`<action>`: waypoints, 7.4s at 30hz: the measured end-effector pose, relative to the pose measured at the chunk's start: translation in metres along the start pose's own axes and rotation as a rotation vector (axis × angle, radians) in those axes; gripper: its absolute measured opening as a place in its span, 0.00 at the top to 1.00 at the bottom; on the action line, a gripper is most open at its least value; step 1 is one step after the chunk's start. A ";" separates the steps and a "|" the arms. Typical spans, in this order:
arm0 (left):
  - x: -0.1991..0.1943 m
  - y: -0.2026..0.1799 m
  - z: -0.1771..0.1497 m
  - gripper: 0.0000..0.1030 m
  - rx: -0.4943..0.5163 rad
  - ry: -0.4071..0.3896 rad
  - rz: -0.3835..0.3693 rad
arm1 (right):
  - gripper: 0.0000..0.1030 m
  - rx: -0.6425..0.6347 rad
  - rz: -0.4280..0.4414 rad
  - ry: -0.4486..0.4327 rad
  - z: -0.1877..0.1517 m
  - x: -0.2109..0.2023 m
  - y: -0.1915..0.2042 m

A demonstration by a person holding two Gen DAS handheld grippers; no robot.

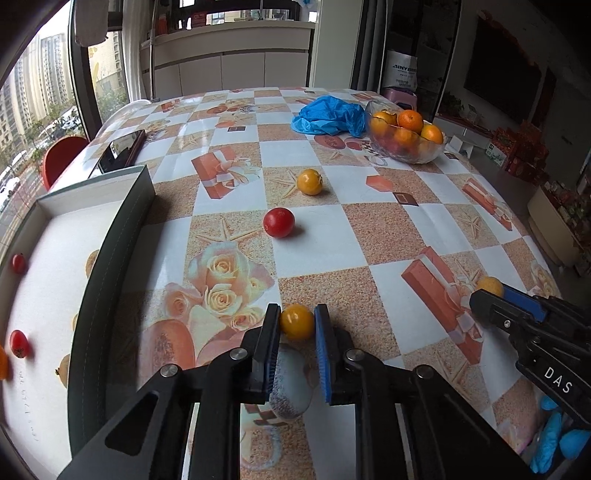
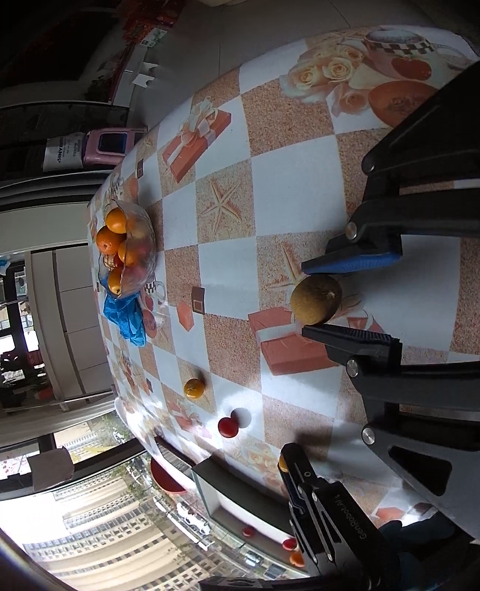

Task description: Organize fruits

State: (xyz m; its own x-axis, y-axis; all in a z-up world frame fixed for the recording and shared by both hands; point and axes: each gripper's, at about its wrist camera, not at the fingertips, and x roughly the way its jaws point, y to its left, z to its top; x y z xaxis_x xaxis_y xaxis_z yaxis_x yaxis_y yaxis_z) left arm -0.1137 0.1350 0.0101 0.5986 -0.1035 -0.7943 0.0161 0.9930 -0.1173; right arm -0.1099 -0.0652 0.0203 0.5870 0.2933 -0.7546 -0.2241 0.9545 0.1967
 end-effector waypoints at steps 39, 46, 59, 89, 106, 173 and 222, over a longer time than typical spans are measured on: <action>-0.093 0.174 -0.007 0.81 -0.234 -0.130 0.063 | 0.71 -0.324 0.242 0.102 0.045 0.020 0.233; -0.114 0.213 0.000 0.81 -0.238 -0.141 0.107 | 0.71 -0.372 0.297 0.109 0.056 0.025 0.278; -0.083 0.213 -0.017 0.81 -0.171 -0.065 0.172 | 0.71 -0.390 0.291 0.202 0.045 0.063 0.297; -0.081 0.202 -0.027 0.13 -0.162 -0.085 0.239 | 0.05 -0.400 0.143 0.136 0.057 0.056 0.274; -0.080 0.173 -0.010 0.13 -0.112 -0.085 0.241 | 0.00 -0.134 0.016 0.154 0.079 0.066 0.164; 0.049 -0.005 0.068 0.13 0.054 0.024 0.153 | 0.37 -0.014 -0.014 0.053 0.064 0.044 -0.002; 0.017 0.005 0.002 0.04 0.021 -0.007 0.103 | 0.00 -0.113 -0.170 0.072 0.005 0.033 0.015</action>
State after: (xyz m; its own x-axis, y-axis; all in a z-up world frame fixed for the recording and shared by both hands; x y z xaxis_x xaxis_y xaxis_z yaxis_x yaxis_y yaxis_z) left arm -0.1016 0.1383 -0.0032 0.6034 -0.0004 -0.7974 -0.0288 0.9993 -0.0222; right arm -0.0899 -0.0408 0.0010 0.5674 0.1203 -0.8146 -0.2151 0.9766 -0.0056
